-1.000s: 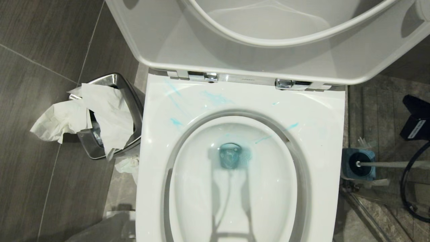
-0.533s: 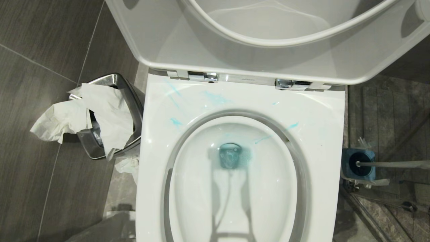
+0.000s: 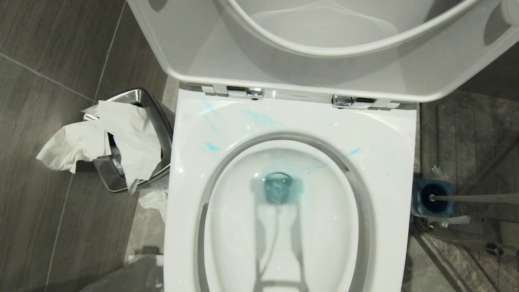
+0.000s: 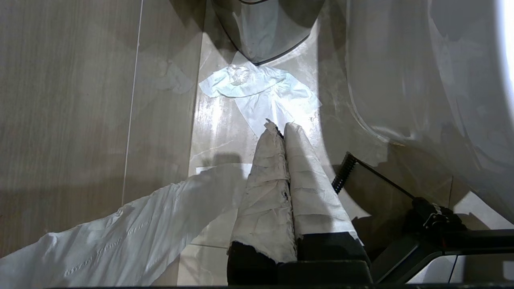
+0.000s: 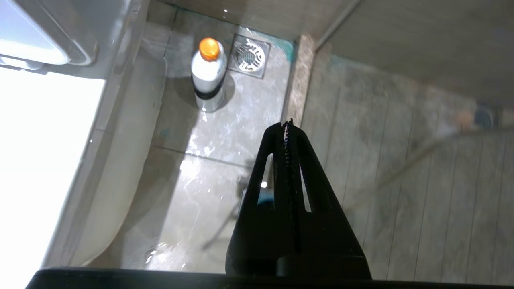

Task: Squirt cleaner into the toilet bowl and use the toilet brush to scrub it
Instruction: Scrub the toilet bowl

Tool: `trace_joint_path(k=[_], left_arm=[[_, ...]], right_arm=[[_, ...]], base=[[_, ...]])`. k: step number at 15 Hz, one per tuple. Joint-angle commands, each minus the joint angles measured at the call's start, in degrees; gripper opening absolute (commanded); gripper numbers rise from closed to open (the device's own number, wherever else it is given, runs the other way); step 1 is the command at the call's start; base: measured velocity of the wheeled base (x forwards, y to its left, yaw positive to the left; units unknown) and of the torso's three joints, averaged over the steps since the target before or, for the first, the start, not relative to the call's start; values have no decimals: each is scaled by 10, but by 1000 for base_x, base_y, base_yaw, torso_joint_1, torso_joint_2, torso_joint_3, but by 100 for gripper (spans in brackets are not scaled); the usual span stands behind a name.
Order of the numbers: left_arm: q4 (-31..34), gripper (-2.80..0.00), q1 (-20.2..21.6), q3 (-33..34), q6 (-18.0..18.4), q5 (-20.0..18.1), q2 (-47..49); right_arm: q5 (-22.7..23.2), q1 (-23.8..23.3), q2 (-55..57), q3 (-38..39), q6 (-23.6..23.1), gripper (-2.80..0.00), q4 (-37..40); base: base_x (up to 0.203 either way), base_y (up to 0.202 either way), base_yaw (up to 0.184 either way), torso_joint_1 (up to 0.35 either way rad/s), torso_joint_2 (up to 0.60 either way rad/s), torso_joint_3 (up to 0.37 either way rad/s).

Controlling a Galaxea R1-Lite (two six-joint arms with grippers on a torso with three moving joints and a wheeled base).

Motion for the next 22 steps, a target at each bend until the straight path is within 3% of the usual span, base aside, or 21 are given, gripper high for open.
trace_joint_path(k=[1, 4, 8, 15, 20, 22], left_arm=[[0, -280, 0, 1, 0, 0, 0], [0, -280, 0, 1, 0, 0, 0], [0, -280, 0, 1, 0, 0, 0], [0, -280, 0, 1, 0, 0, 0], [0, -280, 0, 1, 0, 0, 0], [0, -280, 0, 1, 0, 0, 0]], right_arm=[[62, -82, -59, -6, 15, -280, 48], [134, -146, -111, 42, 24, -280, 139], [135, -150, -126, 132, 10, -280, 142], [136, -157, -149, 270, 0, -280, 3], [134, -157, -149, 315, -10, -280, -15], [133, -157, -127, 358, -16, -280, -72]], base=[[0, 0, 0, 0, 0, 0], [0, 0, 0, 0, 0, 0], [0, 0, 0, 0, 0, 0], [0, 0, 0, 0, 0, 0], [0, 0, 0, 0, 0, 0], [0, 0, 0, 0, 0, 0]])
